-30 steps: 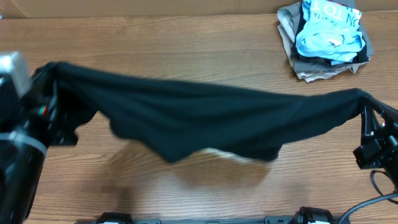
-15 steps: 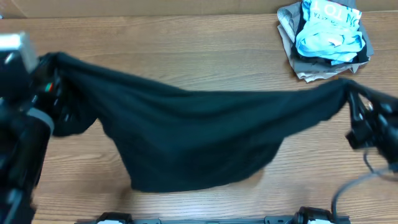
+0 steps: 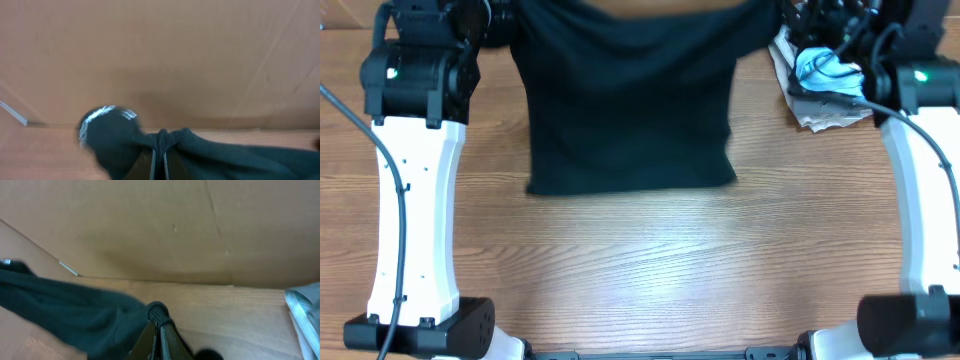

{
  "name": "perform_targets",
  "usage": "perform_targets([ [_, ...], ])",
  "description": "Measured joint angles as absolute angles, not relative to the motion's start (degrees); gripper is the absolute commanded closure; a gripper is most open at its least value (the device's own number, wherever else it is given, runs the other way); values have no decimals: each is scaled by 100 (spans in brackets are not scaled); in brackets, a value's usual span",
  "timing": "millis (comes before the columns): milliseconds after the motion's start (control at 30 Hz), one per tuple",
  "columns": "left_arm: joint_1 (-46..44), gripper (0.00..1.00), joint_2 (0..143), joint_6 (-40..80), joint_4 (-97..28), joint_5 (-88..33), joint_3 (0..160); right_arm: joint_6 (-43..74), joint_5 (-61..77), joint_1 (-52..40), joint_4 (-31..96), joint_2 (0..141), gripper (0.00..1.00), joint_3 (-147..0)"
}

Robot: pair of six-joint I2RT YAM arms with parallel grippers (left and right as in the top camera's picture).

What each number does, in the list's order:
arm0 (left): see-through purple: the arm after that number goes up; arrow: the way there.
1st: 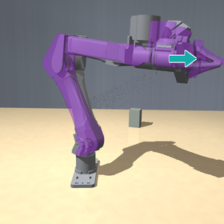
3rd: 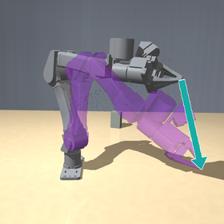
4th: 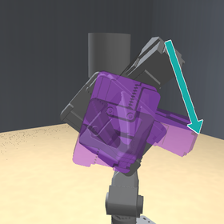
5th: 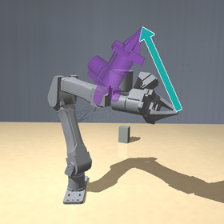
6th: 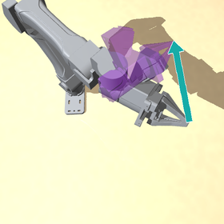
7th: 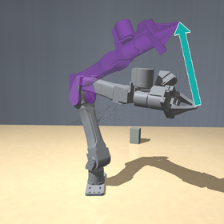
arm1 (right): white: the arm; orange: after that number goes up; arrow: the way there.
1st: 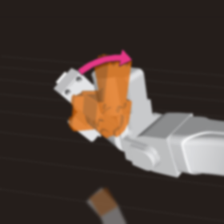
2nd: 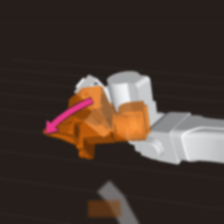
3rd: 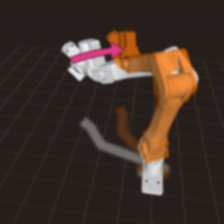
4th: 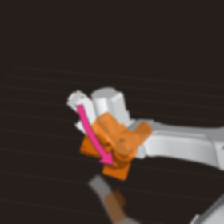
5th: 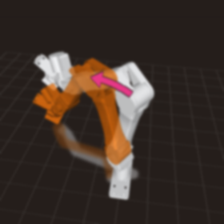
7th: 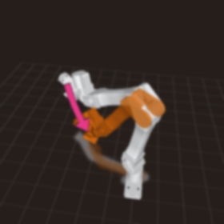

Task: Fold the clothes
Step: 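Lift the shirt with both grippers and swing it forward to flatten, then lay the shirt down and release both grippers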

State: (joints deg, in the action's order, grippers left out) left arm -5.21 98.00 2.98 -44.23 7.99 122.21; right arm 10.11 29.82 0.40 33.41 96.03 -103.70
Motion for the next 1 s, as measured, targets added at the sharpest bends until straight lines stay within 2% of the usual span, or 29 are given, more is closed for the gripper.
perform_targets([
  [167,-521,96,9815,95,-3924,801,12584,1125,2989,34,2895,9778,96,-11021],
  [333,-521,96,9690,-25,-4215,803,12840,1133,3024,36,3017,9568,96,-11476],
  [633,-521,96,10116,-64,-6678,845,12895,707,2993,-207,5144,10267,96,-11537],
  [800,-521,96,10991,-67,-7828,845,12895,587,2917,-233,6254,10967,96,-11465],
  [1000,-521,96,12143,-62,-8737,827,12895,506,2534,-228,7467,11034,96,-11454],
])
